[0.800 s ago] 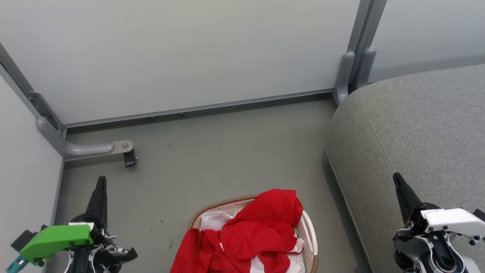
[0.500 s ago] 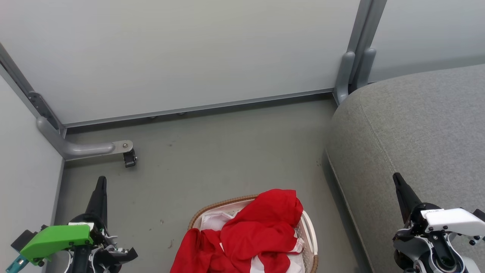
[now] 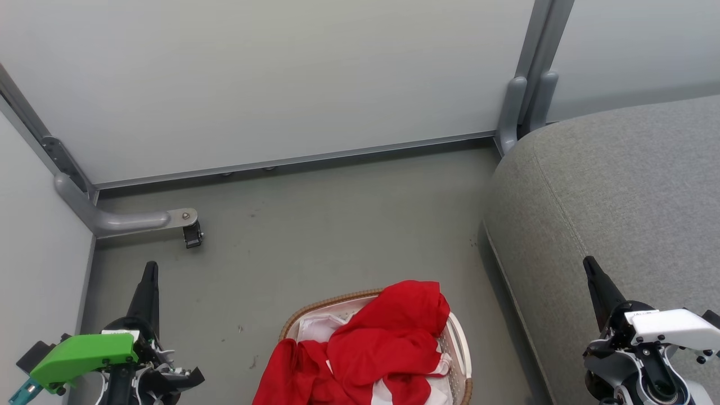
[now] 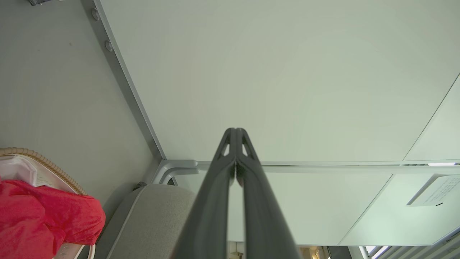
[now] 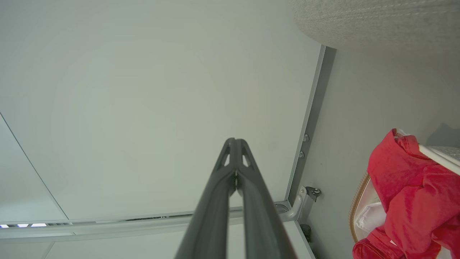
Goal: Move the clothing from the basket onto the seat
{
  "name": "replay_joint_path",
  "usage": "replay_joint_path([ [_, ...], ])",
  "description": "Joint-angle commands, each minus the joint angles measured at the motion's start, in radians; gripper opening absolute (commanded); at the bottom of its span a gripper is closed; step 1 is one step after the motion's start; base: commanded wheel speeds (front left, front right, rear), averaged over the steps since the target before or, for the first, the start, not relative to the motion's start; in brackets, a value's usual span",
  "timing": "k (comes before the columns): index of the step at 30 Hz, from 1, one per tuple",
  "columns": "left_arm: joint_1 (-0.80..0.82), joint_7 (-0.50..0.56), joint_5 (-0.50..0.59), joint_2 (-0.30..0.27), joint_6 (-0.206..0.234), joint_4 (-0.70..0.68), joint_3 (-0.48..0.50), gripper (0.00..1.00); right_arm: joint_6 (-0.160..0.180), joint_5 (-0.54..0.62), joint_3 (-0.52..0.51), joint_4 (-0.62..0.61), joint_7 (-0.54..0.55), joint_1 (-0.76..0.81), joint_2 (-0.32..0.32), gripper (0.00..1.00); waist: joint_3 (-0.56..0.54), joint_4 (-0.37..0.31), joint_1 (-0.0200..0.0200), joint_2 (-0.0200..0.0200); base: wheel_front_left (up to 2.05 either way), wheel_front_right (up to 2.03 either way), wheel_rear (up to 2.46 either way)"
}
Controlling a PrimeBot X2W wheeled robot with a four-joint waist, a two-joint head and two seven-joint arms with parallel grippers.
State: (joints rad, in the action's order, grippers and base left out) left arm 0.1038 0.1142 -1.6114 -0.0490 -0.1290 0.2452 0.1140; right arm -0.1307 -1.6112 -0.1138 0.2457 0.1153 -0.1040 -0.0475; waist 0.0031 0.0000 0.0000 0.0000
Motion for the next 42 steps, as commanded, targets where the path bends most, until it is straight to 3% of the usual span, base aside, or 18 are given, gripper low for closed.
replay_joint_path([
  [1,0.011,0.003,-0.003,-0.002,-0.004,-0.002,0.001,0.00,0.000,-0.004,-0.002,-0.003,0.000,-0.009,-0.006,0.00,0.000,0.000,0.0000,0.0000,0.00,0.00,0.00],
  [10,0.000,0.000,0.000,0.000,0.000,0.000,0.000,0.00,0.000,0.000,0.000,0.000,0.000,0.000,0.000,0.00,0.000,0.000,0.0000,0.0000,0.00,0.00,0.00],
  [11,-0.003,-0.001,0.000,0.001,0.000,0.007,-0.001,1.00,0.000,0.000,0.001,0.007,0.000,0.004,0.002,1.00,0.000,0.000,0.0000,0.0000,0.00,0.00,0.00],
  [29,-0.043,-0.070,0.073,0.005,0.002,0.015,-0.080,1.00,0.000,0.065,0.023,0.039,-0.070,0.046,0.010,1.00,0.001,0.000,0.0000,0.0000,0.00,0.00,0.00],
  [42,-0.052,-0.126,0.273,0.003,0.001,-0.017,-0.095,1.00,0.000,0.294,0.005,-0.015,-0.125,0.052,0.007,1.00,0.002,-0.001,0.0000,0.0000,0.00,0.00,0.00],
])
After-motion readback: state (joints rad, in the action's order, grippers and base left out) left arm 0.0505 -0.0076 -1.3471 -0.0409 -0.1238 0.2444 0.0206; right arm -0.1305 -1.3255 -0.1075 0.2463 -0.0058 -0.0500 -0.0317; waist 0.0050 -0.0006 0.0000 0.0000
